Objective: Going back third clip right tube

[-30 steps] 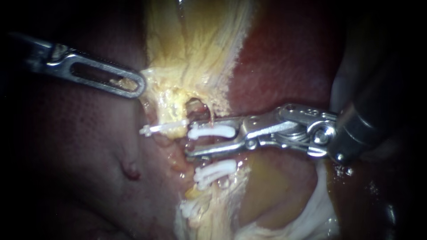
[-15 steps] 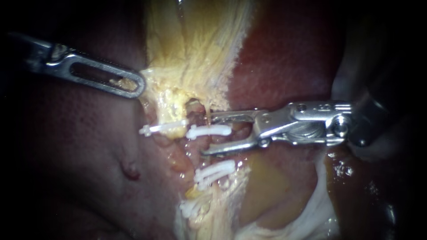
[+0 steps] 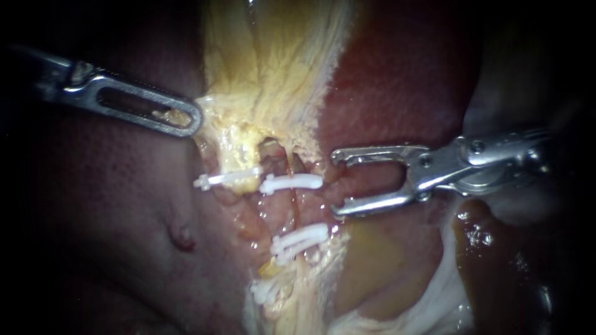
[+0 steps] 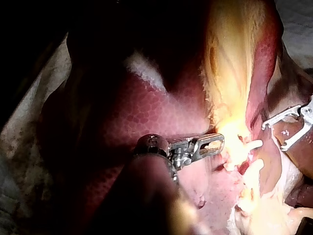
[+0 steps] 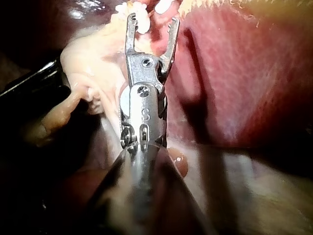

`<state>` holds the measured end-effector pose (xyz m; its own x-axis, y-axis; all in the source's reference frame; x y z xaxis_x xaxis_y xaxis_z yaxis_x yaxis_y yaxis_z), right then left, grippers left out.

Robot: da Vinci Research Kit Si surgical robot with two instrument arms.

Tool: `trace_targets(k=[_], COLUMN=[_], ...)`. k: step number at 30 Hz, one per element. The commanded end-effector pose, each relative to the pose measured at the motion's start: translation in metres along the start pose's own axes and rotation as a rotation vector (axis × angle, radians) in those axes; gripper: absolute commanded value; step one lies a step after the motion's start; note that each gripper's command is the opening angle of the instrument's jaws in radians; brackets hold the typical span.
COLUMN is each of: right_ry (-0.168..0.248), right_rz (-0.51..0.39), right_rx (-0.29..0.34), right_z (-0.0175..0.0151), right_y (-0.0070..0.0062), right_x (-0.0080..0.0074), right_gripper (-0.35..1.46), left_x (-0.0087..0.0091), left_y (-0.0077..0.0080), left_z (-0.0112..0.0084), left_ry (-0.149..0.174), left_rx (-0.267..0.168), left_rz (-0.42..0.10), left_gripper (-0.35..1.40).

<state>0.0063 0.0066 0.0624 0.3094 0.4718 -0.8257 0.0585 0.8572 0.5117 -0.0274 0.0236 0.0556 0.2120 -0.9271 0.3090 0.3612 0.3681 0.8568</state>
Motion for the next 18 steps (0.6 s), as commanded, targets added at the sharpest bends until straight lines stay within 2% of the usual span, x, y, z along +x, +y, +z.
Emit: trace_targets(k=[1,11,18], right_ry=[0.000,-0.001,-0.001], right_rz=[-0.009,-0.038,-0.039], right_rx=[0.000,0.005,0.007], right_z=[-0.0004,-0.0019,-0.0022], right_y=[-0.0001,-0.0005,-0.0008], right_x=[0.0001,0.0001,0.0000], right_gripper=[0.50,0.50,0.50], left_x=[0.0000,0.0004,0.0015], left_y=[0.0000,0.0001,0.0004], left_z=[0.0000,0.0010,0.0041], left_ry=[0.000,-0.005,0.013], left_rx=[0.000,-0.008,-0.004], left_rz=[0.000,0.002,0.010], left_gripper=[-0.35,-0.35,-0.35])
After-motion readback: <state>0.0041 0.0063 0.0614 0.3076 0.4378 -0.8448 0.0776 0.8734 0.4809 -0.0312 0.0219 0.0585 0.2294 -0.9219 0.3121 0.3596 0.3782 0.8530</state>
